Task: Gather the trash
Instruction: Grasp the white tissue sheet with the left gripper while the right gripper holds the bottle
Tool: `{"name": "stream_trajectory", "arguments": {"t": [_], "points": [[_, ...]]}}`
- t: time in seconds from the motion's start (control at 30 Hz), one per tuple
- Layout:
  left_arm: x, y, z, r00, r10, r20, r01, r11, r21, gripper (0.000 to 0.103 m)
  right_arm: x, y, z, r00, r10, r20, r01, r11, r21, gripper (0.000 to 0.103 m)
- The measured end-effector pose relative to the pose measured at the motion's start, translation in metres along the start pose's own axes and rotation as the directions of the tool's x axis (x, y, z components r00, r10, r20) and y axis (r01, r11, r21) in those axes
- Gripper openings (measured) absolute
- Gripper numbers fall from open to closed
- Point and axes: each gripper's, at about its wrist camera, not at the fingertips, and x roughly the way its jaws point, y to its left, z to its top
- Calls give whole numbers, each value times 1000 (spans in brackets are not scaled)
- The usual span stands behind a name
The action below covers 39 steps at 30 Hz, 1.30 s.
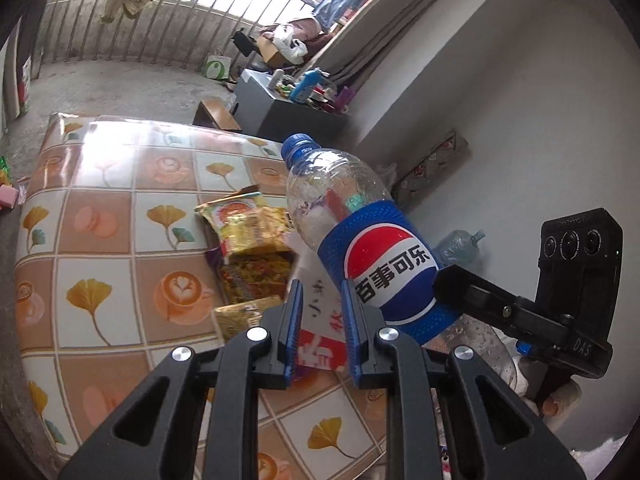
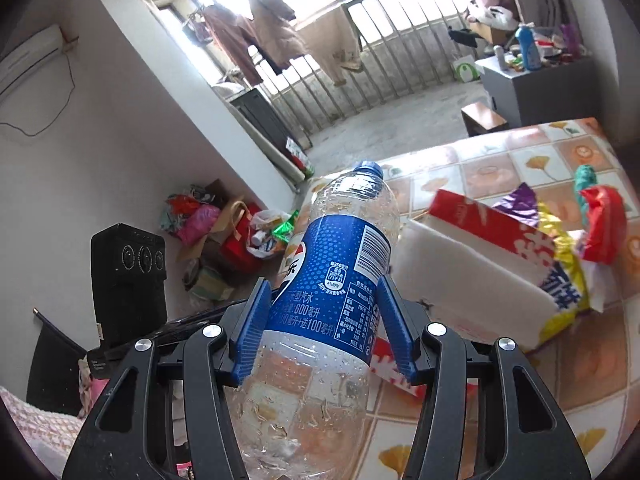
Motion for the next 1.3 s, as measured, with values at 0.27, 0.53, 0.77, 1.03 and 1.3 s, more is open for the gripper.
{"name": "stream_trajectory", "arguments": {"t": [0.27,0.53,0.77,1.03,1.3], "points": [[138,-98,-38,951,-154,-269,200,968,152,18,-72,-113,-72,955,-288,64,252,909,333,51],[146,-107,-33,977,-7,-211,79,940,333,21,-53,-174,-86,952,-306,-12,279,852,443,47],[101,-71,1,985,173,-2,-156,890,428,44,-37,-181,-78,956,-280,-85,290,873,391,61],[168,-62,-22,907,411,-95,-285,764,578,75,-43,-187,-83,951,-296,-90,306,859,410,63],[163,-60,-20,925,370,-85,-265,790,553,74,-42,-191,-83,952,-286,-110,306,855,420,63]]}}
